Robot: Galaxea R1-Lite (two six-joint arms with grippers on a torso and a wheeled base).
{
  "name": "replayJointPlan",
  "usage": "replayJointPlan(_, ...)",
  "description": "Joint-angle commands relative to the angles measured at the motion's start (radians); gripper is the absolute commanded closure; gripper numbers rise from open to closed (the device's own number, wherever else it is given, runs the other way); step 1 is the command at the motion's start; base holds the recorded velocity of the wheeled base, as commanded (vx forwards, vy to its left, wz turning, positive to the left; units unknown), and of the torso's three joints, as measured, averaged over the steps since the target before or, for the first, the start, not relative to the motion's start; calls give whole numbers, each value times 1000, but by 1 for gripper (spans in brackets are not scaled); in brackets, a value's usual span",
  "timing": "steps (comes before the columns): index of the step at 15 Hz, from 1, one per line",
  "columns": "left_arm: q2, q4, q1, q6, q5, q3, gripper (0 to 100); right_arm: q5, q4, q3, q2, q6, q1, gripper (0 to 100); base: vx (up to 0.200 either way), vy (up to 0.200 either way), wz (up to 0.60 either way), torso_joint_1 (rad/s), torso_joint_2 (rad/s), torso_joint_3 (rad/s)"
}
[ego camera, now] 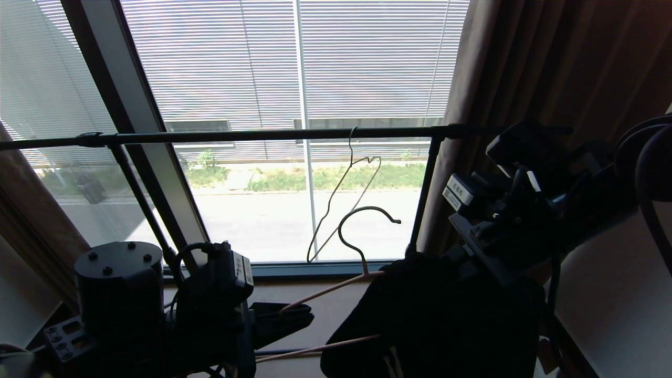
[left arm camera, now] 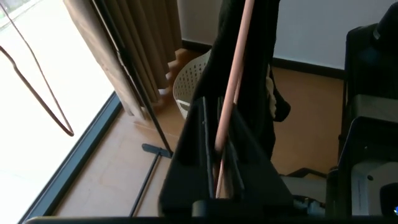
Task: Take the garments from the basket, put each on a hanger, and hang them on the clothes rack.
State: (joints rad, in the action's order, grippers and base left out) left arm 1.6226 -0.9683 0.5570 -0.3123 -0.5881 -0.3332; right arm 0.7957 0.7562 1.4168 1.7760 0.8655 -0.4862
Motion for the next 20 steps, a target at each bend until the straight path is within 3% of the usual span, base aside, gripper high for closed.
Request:
replayJointPlan(1, 8, -1, 0, -2, -1, -4, 0, 2, 0, 1, 3, 1, 0, 100, 0, 0, 0, 0, 0, 0)
replayJointPlan(6, -9, -1, -31, 2, 5, -3, 0, 5, -12, 14, 17, -7, 18, 100, 0, 0, 0, 0, 0, 0)
replayJointPlan(9, -98, 0, -95, 30, 39, 8, 0, 8, -12, 48, 28, -48, 32, 100, 0, 0, 0, 0, 0, 0)
replayJointPlan(11, -161, 0, -121, 104, 40, 28, 0, 11, -12, 67, 31, -68, 46, 100, 0, 0, 0, 0, 0, 0)
replayJointPlan(12, -236, 3, -146, 202, 40, 65, 0, 13, -14, 82, 31, -99, 61, 100, 0, 0, 0, 0, 0, 0)
replayJointPlan(13, -279, 6, -160, 268, 39, 97, 0, 46, -14, 83, 30, -111, 78, 100, 0, 0, 0, 0, 0, 0)
replayJointPlan(15, -337, 6, -174, 418, 37, 194, 0, 206, -12, 82, 20, -111, 130, 100, 0, 0, 0, 0, 0, 0)
replayJointPlan(18, -339, 6, -170, 527, 28, 269, 0, 221, -12, 80, 11, -120, 179, 100, 0, 0, 0, 0, 0, 0)
replayJointPlan(20, -306, 5, -166, 676, -35, 261, 0, 240, -14, 80, 7, -123, 190, 100, 0, 0, 0, 0, 0, 0)
